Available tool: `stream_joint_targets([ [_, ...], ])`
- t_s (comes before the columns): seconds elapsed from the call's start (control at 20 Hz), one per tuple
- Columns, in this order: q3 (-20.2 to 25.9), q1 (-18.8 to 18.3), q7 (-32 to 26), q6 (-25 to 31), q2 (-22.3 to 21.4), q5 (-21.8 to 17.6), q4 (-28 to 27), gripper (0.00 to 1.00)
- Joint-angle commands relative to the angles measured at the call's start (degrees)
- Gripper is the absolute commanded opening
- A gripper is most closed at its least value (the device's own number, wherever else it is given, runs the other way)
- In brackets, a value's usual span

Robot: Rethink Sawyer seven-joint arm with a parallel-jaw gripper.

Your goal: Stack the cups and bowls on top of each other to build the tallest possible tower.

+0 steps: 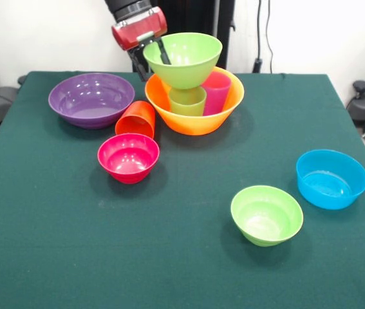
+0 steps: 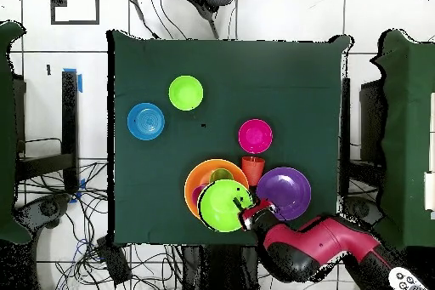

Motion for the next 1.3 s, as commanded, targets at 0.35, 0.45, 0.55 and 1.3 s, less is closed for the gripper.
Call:
stream_joint_targets([
  [0.35, -4.7, 4.0, -6.0, 2.5, 1.8, -3.8, -4.9, 1.0],
  [0.45, -3.9, 3.1, -3.7, -0.8, 2.1, -4.4, -4.1, 1.0],
  [0.55, -3.3, 2.2, -3.8, -1.4, 2.3, -4.2, -3.4, 1.0],
  [1.3, 5.7, -3.6, -8.8, 3.6, 3.3, 6.5, 4.5, 1.0],
])
